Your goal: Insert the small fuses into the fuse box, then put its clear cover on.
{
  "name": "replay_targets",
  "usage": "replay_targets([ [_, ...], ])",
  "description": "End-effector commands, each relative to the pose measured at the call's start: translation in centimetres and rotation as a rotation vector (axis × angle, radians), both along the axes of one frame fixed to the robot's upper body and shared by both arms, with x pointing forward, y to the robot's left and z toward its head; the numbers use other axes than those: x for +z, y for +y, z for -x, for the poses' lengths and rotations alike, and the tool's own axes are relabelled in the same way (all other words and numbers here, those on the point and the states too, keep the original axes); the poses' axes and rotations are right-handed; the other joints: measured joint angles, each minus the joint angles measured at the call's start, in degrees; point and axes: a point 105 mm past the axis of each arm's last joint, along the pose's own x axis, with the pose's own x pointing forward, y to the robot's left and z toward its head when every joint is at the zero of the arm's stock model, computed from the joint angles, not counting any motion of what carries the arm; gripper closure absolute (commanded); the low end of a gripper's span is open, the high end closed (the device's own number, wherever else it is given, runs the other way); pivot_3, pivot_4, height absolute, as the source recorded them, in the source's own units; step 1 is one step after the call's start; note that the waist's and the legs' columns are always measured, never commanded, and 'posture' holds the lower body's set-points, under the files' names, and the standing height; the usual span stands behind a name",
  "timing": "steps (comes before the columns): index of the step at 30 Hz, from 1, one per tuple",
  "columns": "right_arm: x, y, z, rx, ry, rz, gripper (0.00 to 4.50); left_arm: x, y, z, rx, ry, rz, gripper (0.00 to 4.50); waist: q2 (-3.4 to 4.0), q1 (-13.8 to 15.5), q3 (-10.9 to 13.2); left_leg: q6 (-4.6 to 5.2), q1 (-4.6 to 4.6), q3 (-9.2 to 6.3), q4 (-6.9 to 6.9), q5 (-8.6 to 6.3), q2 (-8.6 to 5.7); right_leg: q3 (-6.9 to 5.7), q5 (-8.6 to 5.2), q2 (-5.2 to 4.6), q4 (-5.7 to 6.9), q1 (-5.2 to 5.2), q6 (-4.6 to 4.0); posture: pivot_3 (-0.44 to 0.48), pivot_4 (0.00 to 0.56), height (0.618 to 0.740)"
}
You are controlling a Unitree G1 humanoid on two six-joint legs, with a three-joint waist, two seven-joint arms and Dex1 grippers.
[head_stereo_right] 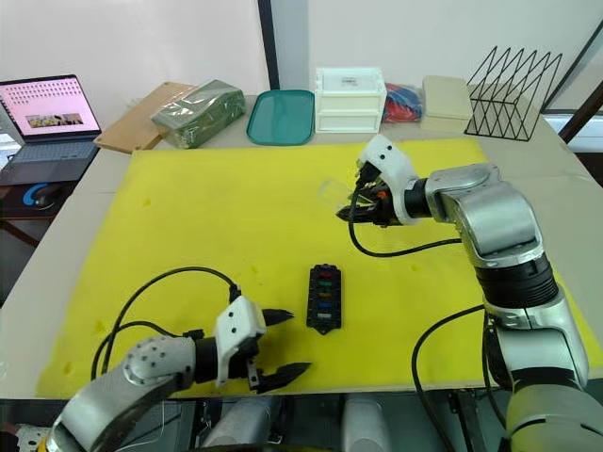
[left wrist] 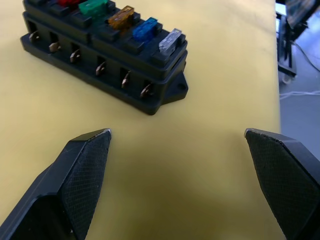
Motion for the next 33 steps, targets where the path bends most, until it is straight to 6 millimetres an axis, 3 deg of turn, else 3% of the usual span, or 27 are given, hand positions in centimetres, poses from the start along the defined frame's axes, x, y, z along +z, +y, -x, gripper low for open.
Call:
replay_targets([
  [1, 2.6, 0.0, 0.5, -0.014, -0.077, -0.014, 2.62, -0.3, -1.1, -0.9, 0.096, -0.039, -0.008, 0.0, 0.0, 0.21, 0.0, 0.01, 0.0, 0.0, 0.02, 0.0, -0.01, 0.0, 0.0, -0.01, 0.0, 0.01, 0.0, 0.0, 0.15, 0.74],
  [11, 3.8, 0.3, 1.3, -0.024, -0.083, -0.006, 2.62, -0.9, -4.3, -0.8, 0.273, 0.017, 0.022, 0.0, 0.0, 1.24, 0.0, 0.02, 0.01, 0.08, 0.05, -0.01, 0.0, 0.03, 0.0, -0.01, 0.03, 0.0, 0.01, 0.0, 0.15, 0.74],
  [21, 3.9, 0.8, 1.3, -0.012, -0.085, 0.002, 2.62, -1.3, -6.4, -2.1, 0.425, -0.011, 0.005, 0.0, -0.01, 1.29, -0.01, 0.05, 0.03, 0.11, 0.07, -0.03, 0.01, 0.02, 0.0, -0.01, 0.04, 0.02, 0.01, 0.0, 0.15, 0.74],
  [27, 3.8, 1.1, 1.3, 0.007, -0.094, 0.01, 2.62, -1.6, -5.6, -3.5, 0.517, -0.064, -0.001, 0.0, -0.01, 1.24, -0.01, 0.05, 0.04, 0.12, 0.07, -0.03, 0.02, 0.02, 0.01, 0.0, 0.05, 0.01, 0.01, 0.0, 0.15, 0.74],
  [33, 3.5, 1.5, 1.3, 0.024, -0.104, 0.014, 2.62, -1.0, -3.7, -4.1, 0.559, -0.097, -0.021, 0.0, -0.01, 1.1, -0.01, 0.04, 0.05, 0.12, 0.05, -0.03, 0.04, 0.03, 0.01, 0.02, 0.06, 0.0, 0.01, 0.0, 0.15, 0.74],
])
